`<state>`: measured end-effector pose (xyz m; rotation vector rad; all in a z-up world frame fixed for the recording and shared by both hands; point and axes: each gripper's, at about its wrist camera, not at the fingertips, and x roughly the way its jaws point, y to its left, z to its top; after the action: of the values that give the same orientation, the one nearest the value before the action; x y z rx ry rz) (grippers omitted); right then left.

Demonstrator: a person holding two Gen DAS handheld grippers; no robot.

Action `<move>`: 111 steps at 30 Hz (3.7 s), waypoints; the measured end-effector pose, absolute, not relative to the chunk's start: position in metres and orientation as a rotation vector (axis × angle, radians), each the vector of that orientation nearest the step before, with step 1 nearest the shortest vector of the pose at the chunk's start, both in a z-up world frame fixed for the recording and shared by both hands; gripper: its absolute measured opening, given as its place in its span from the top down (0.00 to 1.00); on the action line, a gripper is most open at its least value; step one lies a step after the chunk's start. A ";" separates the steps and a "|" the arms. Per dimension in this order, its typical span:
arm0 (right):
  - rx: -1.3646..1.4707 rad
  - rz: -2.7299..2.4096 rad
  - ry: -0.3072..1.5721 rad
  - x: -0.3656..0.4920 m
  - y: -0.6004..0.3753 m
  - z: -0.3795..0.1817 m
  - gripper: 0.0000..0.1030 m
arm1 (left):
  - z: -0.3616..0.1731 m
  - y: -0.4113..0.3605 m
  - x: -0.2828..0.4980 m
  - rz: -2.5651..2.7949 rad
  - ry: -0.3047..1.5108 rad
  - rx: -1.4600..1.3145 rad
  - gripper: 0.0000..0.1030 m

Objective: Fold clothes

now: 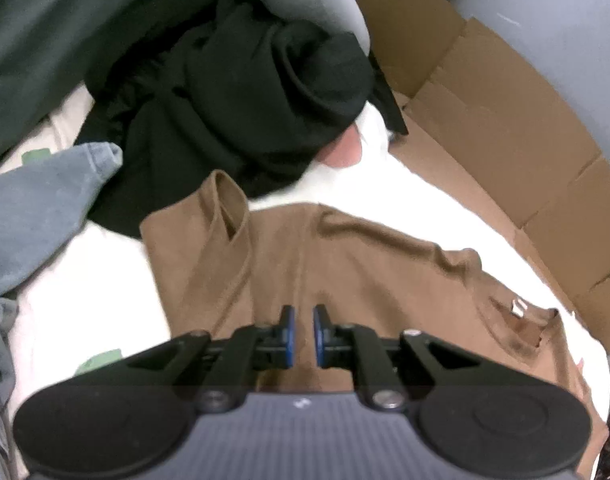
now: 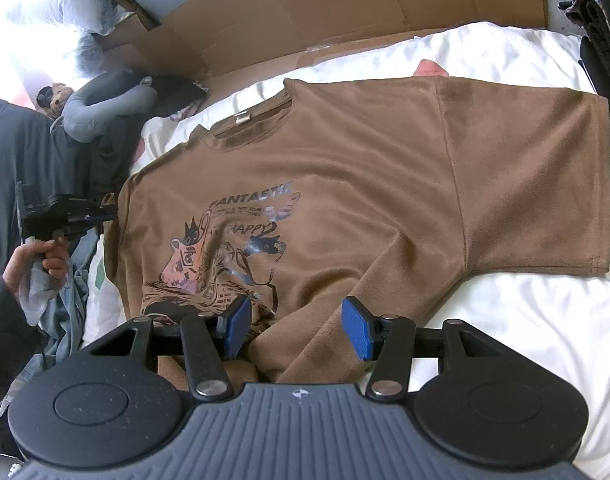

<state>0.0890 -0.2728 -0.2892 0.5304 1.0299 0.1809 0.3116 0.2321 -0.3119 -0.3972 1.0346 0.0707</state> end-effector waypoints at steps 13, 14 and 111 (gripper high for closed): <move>0.533 0.180 1.021 0.087 -0.274 -0.289 0.44 | -0.292 0.283 0.273 0.167 0.974 -0.401 0.79; 0.532 0.181 1.021 0.087 -0.274 -0.288 0.44 | -0.295 0.286 0.272 0.177 0.982 -0.399 0.75; 0.531 0.166 1.035 0.087 -0.276 -0.296 0.44 | -0.291 0.297 0.244 -0.024 1.104 -0.283 0.96</move>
<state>0.0867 -0.2762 -0.2955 0.5309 1.0355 0.1659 0.2437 0.2966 -0.2912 -0.2834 1.1037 -0.0237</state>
